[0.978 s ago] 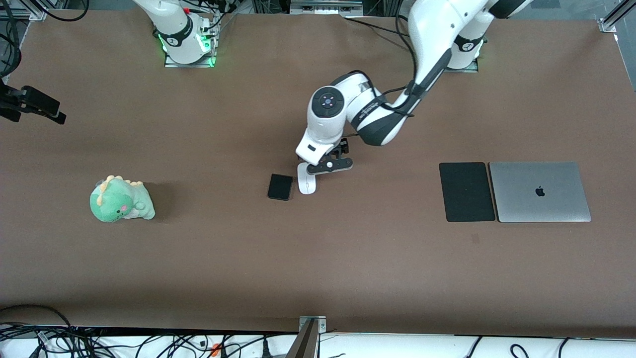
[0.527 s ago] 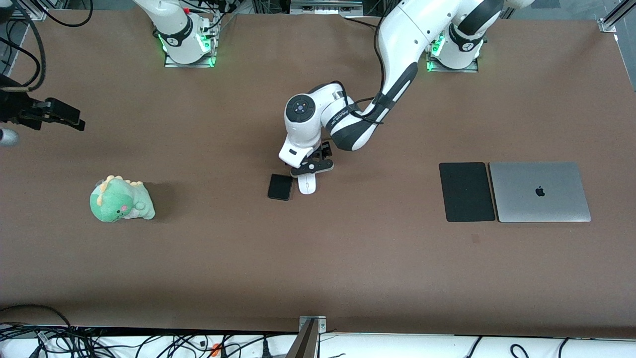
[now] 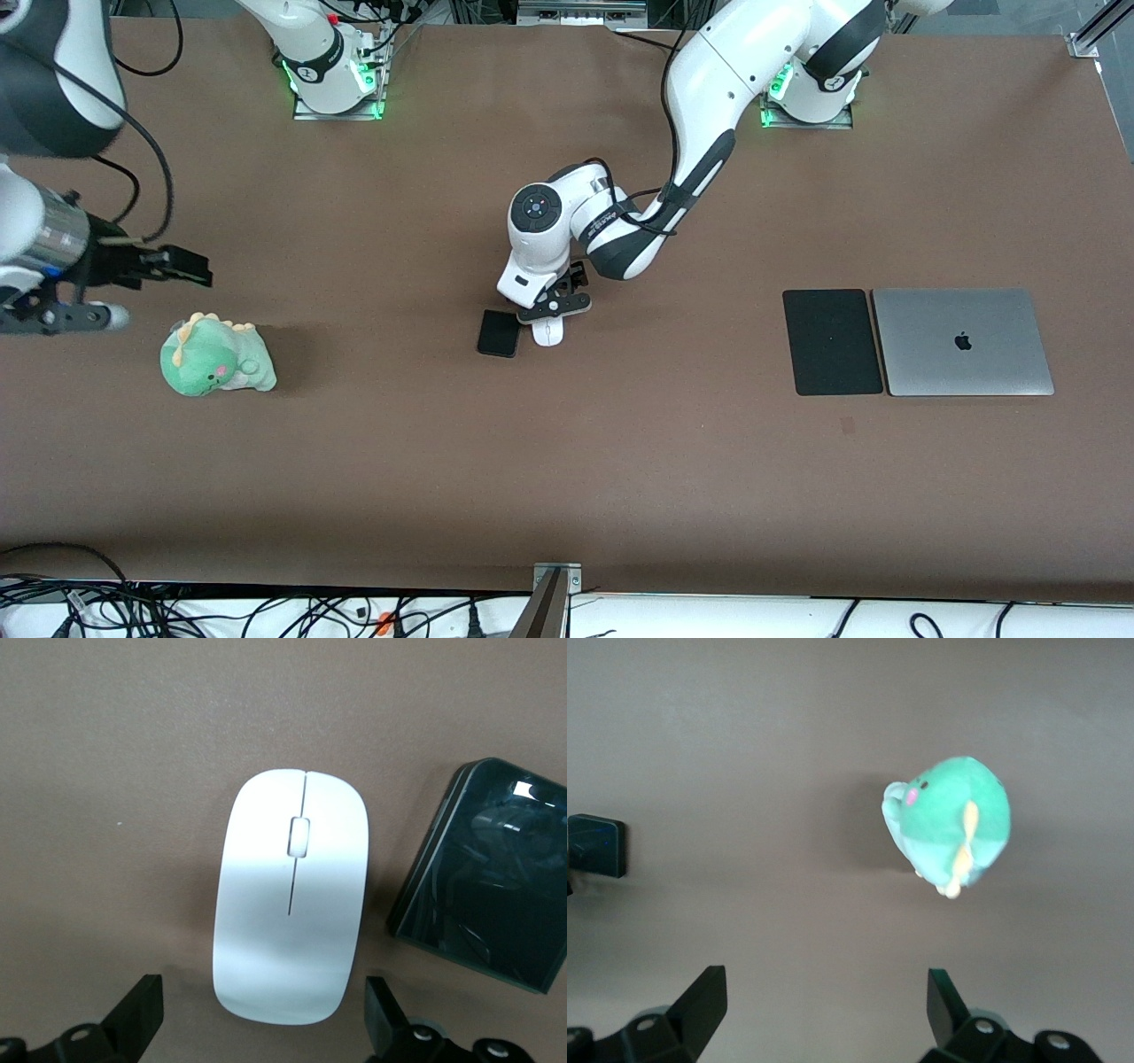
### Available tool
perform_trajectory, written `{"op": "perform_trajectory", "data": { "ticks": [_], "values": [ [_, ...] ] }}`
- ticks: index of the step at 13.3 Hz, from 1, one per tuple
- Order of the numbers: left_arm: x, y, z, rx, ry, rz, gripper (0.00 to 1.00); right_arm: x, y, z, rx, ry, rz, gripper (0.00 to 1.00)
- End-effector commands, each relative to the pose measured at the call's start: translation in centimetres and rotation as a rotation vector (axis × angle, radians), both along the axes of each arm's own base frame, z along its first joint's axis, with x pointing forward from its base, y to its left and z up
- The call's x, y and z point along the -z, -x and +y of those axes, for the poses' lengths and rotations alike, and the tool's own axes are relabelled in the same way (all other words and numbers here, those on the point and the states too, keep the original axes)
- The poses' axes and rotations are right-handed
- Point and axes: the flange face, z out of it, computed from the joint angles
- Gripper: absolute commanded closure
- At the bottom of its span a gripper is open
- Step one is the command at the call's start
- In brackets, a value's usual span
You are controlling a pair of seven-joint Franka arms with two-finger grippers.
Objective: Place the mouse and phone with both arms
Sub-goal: 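Grasp the white mouse with the left gripper while the right gripper reaches out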
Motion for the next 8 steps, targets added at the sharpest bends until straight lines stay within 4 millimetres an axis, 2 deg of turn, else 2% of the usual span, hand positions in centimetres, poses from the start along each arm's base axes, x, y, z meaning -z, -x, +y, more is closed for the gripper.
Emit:
{"op": "perform_trajectory", "data": {
  "ticks": [1,4,8],
  "values": [
    [-0.2,-0.8,-0.6,0.008,-0.003,-0.036,0.00,2.7,-1.6,1.4,-0.015,-0.007,-0.008,0.00],
    [0.8,-1.1,-0.1,0.004,-0.015,-0.036,0.01,5.6,-2.6,2.0,-0.023,-0.007,0.016,0.00],
    [0.7,-1.6,0.2,0.062,-0.019,-0.043,0.24,8.0,-3.8,2.9,-0.030,-0.012,-0.020,0.00]
  ]
}}
